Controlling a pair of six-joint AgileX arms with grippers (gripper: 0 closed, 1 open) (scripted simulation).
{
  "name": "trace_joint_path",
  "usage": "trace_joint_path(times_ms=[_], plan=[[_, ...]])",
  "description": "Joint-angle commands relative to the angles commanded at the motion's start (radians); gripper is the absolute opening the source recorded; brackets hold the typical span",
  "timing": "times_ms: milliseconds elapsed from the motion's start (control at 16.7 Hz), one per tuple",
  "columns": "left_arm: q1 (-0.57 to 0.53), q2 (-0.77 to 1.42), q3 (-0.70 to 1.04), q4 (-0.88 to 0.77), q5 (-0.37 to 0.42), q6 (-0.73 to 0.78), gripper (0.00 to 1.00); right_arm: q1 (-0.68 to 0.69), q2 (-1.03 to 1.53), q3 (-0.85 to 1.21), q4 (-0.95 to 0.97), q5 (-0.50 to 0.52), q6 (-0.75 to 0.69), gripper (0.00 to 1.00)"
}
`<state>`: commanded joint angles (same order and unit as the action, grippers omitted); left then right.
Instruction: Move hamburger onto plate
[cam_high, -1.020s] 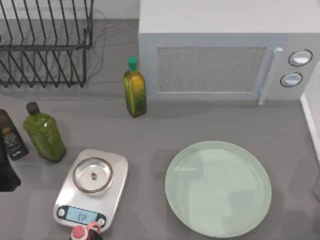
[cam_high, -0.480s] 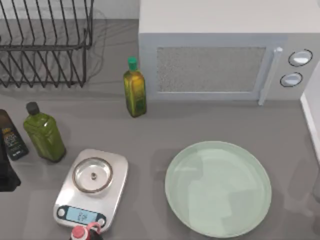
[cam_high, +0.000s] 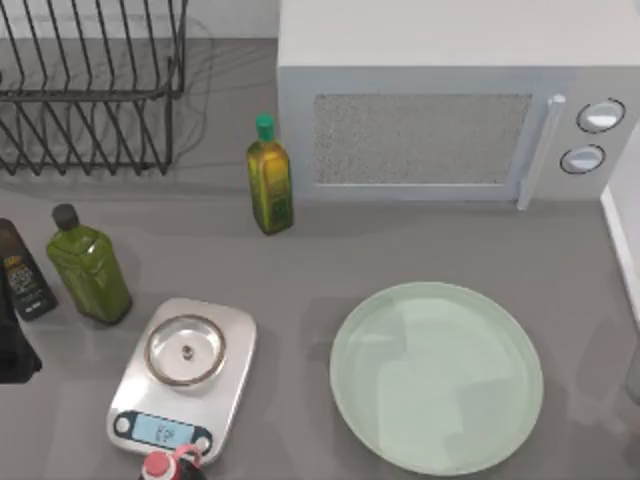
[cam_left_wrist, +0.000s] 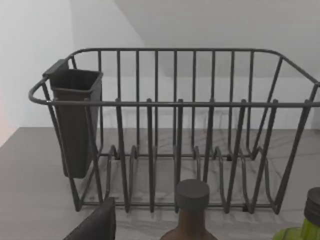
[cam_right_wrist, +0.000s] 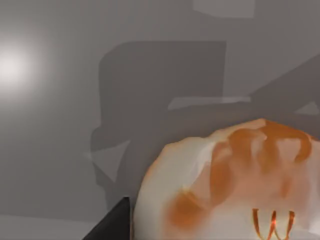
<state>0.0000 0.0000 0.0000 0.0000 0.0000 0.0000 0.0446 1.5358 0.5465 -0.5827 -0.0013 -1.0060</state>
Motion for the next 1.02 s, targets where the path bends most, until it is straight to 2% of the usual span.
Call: trace_joint_path(times_ms=[60,120,360,720,1020], plan=[[0.0,0.0,0.0,0.0,0.0,0.0,1.0,0.0,0.0,0.0,0.0,0.0,0.0,0.0],[0.0,0.0,0.0,0.0,0.0,0.0,1.0,-0.001,-0.07,0.05,-0.113,-0.006,0.017,0.0],[0.0,0.0,0.0,0.0,0.0,0.0,1.0,-0.004,-0.095,0.107,-0.188,-0.006,0.012,0.0],[0.0,0.0,0.0,0.0,0.0,0.0,1.0,-0.006,-0.203,0.289,-0.511,-0.006,0.006,0.0],[0.0,0.0,0.0,0.0,0.0,0.0,1.0,-0.006,-0.245,0.345,-0.584,-0.006,0.009,0.0]])
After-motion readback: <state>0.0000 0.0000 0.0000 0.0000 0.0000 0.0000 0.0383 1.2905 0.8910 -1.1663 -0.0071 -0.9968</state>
